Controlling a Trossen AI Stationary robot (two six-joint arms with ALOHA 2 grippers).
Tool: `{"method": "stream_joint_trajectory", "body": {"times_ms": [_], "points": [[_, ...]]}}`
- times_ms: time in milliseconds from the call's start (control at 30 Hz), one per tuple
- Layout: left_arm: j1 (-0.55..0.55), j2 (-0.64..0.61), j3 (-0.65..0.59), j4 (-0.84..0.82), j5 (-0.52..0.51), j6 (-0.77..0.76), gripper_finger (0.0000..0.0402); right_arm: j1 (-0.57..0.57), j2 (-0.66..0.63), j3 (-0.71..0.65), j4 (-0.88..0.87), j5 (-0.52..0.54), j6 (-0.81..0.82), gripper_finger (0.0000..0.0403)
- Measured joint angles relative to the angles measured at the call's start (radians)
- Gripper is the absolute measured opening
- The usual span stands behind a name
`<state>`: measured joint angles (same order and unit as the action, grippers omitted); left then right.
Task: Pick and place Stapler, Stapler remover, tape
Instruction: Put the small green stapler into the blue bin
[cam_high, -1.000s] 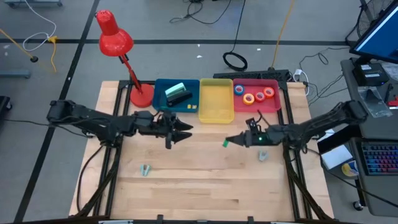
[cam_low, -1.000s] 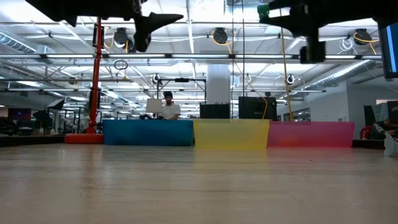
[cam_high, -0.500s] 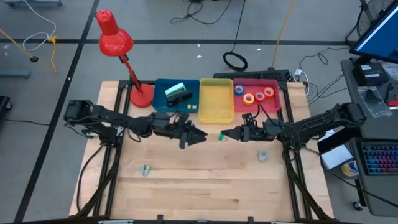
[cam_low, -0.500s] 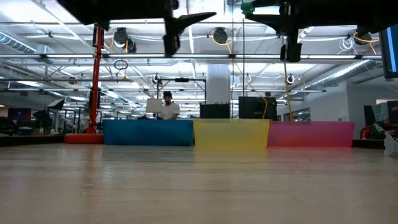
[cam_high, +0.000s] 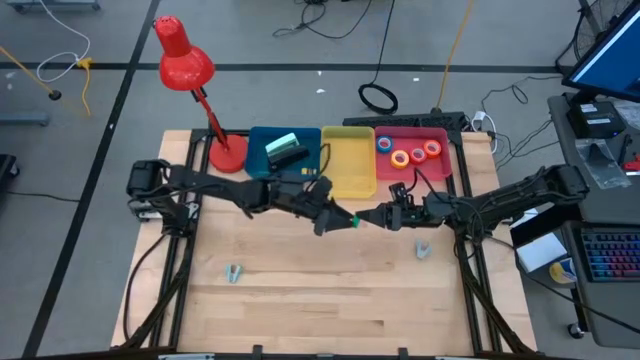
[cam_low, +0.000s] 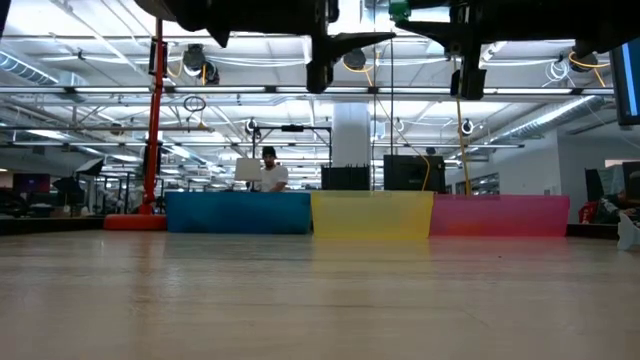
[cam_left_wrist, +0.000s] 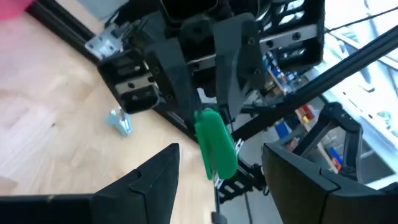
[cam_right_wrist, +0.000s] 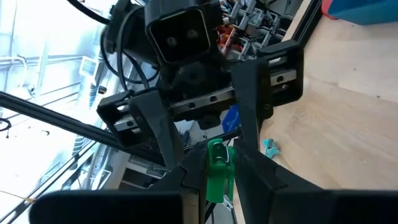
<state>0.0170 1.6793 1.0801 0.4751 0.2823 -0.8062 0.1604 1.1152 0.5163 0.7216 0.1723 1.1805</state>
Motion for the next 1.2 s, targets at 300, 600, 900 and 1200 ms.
{"method": "stream_joint_trajectory", "body": {"times_ms": [300,600,900,1200], "points": [[0.003,0.038,0.060,-0.061,0.015,0.000,0.0227,0.000,0.000,0.000,-0.008,-0.017,0.001,0.0051],[0.003,0.036,0.061,-0.059,0.007,0.000,0.0227,-0.002,0.000,0.000,-0.021,-0.010,0.003,0.0051],[0.003,0.036,0.061,-0.061,0.004,0.000,0.0197,-0.003,0.000,0.000,-0.023,0.013,0.001,0.0051],[0.012,0.036,0.060,-0.063,0.005,0.028,0.0078,-0.003,-0.001,0.000,-0.022,0.038,-0.013,0.0051]]}}
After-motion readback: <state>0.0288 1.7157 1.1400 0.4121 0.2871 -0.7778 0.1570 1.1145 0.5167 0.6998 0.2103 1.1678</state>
